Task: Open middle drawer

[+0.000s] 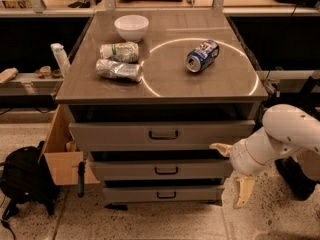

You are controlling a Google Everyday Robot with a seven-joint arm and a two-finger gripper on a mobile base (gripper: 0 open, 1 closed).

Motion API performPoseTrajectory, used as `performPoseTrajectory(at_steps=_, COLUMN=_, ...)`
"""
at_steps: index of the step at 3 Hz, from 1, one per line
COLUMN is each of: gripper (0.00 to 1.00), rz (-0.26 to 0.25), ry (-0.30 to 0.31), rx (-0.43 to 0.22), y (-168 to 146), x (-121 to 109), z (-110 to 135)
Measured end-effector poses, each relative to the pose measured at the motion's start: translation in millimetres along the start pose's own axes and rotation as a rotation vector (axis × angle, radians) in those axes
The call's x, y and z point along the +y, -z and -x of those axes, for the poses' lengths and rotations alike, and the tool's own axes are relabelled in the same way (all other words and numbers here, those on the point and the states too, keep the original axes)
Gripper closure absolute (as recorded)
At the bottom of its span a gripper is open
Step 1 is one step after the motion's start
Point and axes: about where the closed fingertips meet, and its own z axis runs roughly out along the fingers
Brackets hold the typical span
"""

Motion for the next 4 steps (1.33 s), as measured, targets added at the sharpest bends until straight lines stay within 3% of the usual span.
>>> performPoseTrajectory(at_steps=1, gripper=0.00, rz=0.008, ry=-0.020, rx=0.000, y=-13, x=-1, z=-10)
performPoseTrajectory(at_steps=2, gripper=0.00, rz=-0.024, ry=-0.071, rx=0.027, y=-34, x=-10, z=-24)
performPoseTrajectory(at_steps=4, gripper=0.00, rz=-0.037, ry=-0.087, rx=0.034, y=-45, x=-13, z=-31)
